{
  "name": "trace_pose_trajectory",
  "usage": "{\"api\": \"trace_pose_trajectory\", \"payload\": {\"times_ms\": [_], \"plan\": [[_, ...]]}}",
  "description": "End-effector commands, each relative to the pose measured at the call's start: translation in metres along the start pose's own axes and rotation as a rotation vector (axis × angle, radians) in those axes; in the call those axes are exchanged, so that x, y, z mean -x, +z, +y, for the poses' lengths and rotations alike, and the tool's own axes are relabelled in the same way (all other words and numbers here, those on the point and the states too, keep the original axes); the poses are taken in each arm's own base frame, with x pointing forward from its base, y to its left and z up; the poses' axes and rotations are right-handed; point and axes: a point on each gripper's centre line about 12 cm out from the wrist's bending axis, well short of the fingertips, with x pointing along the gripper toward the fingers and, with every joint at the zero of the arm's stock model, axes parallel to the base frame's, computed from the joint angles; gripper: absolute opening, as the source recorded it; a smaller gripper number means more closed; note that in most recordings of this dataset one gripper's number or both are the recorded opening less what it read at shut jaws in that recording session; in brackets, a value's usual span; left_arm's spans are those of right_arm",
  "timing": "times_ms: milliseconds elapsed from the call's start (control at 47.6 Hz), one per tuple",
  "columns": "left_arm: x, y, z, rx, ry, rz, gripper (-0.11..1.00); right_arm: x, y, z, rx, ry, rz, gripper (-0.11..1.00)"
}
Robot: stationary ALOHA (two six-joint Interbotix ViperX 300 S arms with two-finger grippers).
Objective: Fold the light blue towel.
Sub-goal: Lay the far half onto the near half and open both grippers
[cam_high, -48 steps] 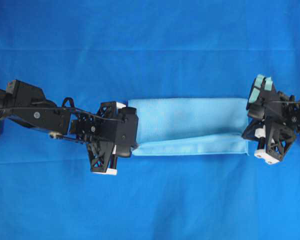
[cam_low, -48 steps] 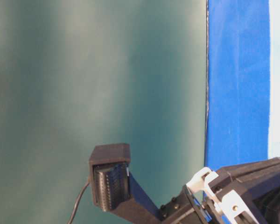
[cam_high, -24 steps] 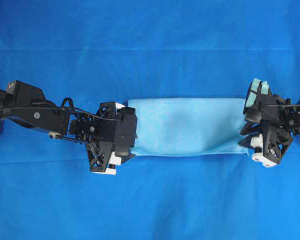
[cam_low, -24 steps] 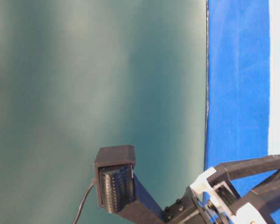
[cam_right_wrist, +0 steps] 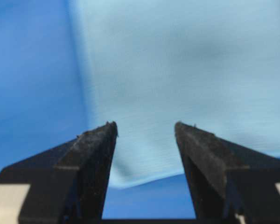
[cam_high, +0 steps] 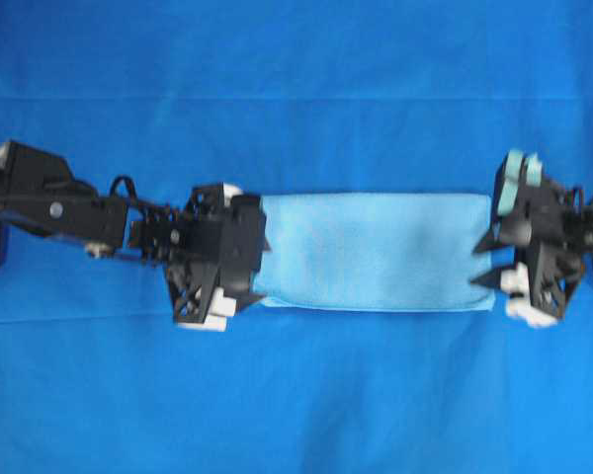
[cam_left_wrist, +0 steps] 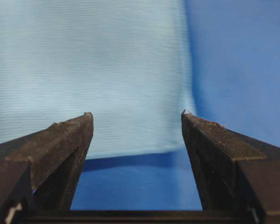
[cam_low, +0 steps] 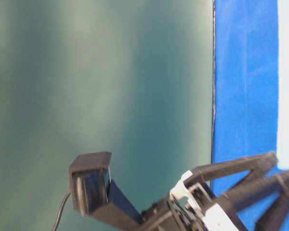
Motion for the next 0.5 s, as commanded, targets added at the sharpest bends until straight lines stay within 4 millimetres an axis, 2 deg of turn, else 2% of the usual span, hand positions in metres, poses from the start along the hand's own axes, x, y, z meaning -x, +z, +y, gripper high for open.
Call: {"api": "trace_pose_trajectory", "payload": {"times_ms": [0, 252, 483], "plan": [[0.008, 0.014, 0.018, 0.019, 0.035, -0.046, 0.72, 0.003, 0.009, -0.015, -0.011, -0.052, -0.027, 0.58], [0.001, 0.004, 0.058, 0.054, 0.108, -0.018, 0.72, -0.001, 0.007, -0.058, -0.055, -0.2, -0.002, 0.58], [-0.008, 0.0, 0.074, 0.031, 0.134, -0.01, 0.72, -0.016, 0.001, -0.067, -0.061, -0.219, 0.037, 0.58]]}}
